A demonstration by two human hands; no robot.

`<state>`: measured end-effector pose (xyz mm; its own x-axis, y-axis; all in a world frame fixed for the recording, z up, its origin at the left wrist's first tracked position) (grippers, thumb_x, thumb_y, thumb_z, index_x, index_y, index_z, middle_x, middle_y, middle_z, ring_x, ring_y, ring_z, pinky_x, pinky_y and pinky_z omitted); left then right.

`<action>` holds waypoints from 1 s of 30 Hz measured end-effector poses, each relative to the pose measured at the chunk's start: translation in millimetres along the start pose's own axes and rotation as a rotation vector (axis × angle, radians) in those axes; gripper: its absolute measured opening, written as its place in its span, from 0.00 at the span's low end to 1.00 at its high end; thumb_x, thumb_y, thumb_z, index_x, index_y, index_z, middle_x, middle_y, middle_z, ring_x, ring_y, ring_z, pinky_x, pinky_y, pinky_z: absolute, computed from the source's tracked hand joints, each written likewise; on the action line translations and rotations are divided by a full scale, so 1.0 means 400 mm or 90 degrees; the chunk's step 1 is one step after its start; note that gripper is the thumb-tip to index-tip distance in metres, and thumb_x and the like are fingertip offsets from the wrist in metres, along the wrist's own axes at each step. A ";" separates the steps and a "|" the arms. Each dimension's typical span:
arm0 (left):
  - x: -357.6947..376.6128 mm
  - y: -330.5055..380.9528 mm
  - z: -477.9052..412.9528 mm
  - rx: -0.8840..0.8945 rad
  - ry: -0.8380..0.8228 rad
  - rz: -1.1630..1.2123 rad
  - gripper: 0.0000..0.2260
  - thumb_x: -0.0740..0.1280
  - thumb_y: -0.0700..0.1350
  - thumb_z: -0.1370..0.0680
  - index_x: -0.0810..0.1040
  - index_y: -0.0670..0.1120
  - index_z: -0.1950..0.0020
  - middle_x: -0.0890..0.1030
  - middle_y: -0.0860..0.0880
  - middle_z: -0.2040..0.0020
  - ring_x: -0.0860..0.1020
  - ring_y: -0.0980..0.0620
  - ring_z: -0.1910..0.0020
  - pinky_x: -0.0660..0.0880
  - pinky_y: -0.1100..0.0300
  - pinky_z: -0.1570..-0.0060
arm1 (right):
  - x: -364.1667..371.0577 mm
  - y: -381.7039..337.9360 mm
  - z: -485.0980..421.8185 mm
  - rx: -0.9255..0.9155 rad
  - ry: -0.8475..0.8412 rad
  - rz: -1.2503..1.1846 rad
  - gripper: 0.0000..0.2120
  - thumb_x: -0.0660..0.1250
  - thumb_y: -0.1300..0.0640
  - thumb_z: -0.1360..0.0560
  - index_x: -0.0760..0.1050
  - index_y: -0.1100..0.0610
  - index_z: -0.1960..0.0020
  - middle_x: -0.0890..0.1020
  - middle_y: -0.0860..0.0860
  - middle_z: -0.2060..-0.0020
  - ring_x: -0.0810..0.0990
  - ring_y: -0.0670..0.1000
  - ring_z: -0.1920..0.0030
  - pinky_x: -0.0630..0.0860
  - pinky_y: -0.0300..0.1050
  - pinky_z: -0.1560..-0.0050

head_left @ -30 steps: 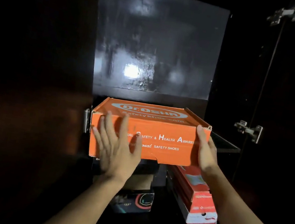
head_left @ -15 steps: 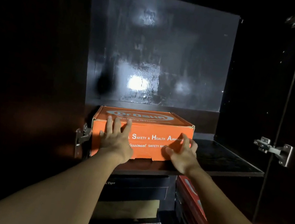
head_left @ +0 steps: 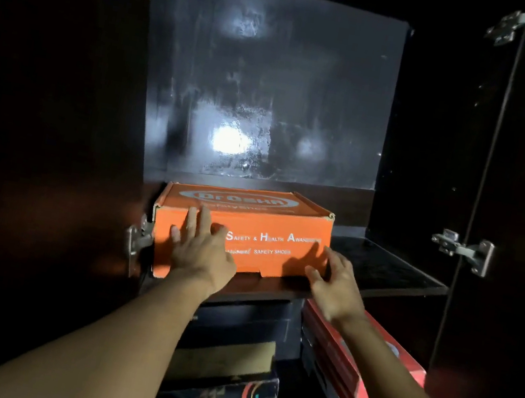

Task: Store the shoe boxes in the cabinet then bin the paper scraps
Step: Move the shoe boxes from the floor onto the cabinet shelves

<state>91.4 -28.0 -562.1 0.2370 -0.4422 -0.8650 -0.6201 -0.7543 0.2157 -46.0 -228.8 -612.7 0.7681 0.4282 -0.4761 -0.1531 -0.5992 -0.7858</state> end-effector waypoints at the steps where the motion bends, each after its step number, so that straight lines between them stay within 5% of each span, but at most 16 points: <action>1: 0.004 0.022 0.022 0.023 0.015 -0.004 0.25 0.59 0.48 0.23 0.63 0.52 0.25 0.50 0.45 0.20 0.45 0.44 0.21 0.48 0.41 0.25 | -0.019 0.007 0.033 0.008 0.021 -0.005 0.28 0.65 0.50 0.21 0.62 0.49 0.23 0.63 0.50 0.26 0.65 0.53 0.26 0.62 0.52 0.25; 4: 0.057 0.117 0.110 0.093 -0.027 0.156 0.22 0.61 0.49 0.23 0.68 0.52 0.28 0.69 0.48 0.27 0.61 0.46 0.26 0.63 0.48 0.29 | -0.090 0.033 0.157 0.013 0.088 -0.013 0.25 0.65 0.53 0.20 0.66 0.52 0.25 0.67 0.52 0.27 0.67 0.51 0.27 0.61 0.41 0.28; 7: 0.135 0.251 0.228 0.164 -0.133 0.328 0.17 0.62 0.50 0.23 0.74 0.54 0.34 0.78 0.50 0.36 0.76 0.47 0.38 0.74 0.53 0.40 | -0.178 0.090 0.306 0.052 0.144 0.002 0.22 0.64 0.52 0.20 0.68 0.50 0.26 0.70 0.49 0.28 0.71 0.49 0.31 0.66 0.45 0.30; 11: 0.242 0.445 0.398 0.282 -0.231 0.450 0.13 0.65 0.45 0.24 0.81 0.50 0.41 0.82 0.50 0.43 0.80 0.49 0.45 0.76 0.59 0.46 | -0.293 0.187 0.510 0.114 0.197 0.073 0.19 0.62 0.45 0.22 0.72 0.47 0.32 0.78 0.48 0.36 0.77 0.47 0.38 0.74 0.52 0.35; 15: 0.356 0.620 0.574 0.325 -0.384 0.583 0.16 0.62 0.49 0.29 0.82 0.48 0.45 0.84 0.49 0.52 0.81 0.50 0.53 0.78 0.54 0.46 | -0.412 0.293 0.727 0.220 0.238 0.157 0.15 0.62 0.47 0.22 0.77 0.48 0.38 0.84 0.46 0.48 0.82 0.45 0.47 0.77 0.50 0.41; 17: 0.391 0.694 0.679 0.349 -0.468 0.597 0.13 0.63 0.47 0.26 0.81 0.50 0.44 0.83 0.50 0.54 0.80 0.52 0.57 0.75 0.62 0.51 | -0.477 0.339 0.844 0.286 0.262 0.229 0.13 0.63 0.50 0.21 0.78 0.49 0.38 0.84 0.47 0.48 0.81 0.45 0.49 0.77 0.45 0.43; 21: 0.442 0.820 0.893 0.351 -0.590 0.624 0.11 0.65 0.49 0.25 0.81 0.54 0.45 0.83 0.48 0.53 0.81 0.46 0.56 0.75 0.57 0.54 | -0.595 0.418 1.077 0.405 0.298 0.361 0.14 0.64 0.49 0.23 0.79 0.49 0.39 0.84 0.46 0.45 0.82 0.48 0.45 0.78 0.48 0.45; 26: 0.512 0.918 1.176 0.321 -0.745 0.589 0.17 0.65 0.49 0.23 0.74 0.50 0.34 0.80 0.49 0.47 0.79 0.45 0.49 0.71 0.60 0.54 | -0.698 0.532 1.325 0.641 0.294 0.472 0.24 0.63 0.43 0.25 0.72 0.48 0.31 0.76 0.54 0.33 0.74 0.58 0.34 0.71 0.57 0.34; 30: 0.577 0.926 1.284 0.330 -0.821 0.520 0.22 0.64 0.52 0.22 0.68 0.51 0.29 0.77 0.50 0.40 0.77 0.50 0.47 0.71 0.60 0.50 | -0.741 0.582 1.500 0.870 0.315 0.487 0.31 0.56 0.37 0.24 0.62 0.46 0.24 0.60 0.57 0.23 0.54 0.60 0.22 0.50 0.69 0.27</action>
<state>-467.9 -160.2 -914.4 -0.8571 0.2603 -0.4446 -0.4952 -0.1782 0.8503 -682.4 -89.2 -891.4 0.3306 -0.0753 -0.9408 -0.7640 0.5638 -0.3136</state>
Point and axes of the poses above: each hand's wrist, its own z-axis away from the middle knuckle, its own x-axis out of the palm, y = z × x, the point moved 8 cm from there along -z, towards the middle knuckle
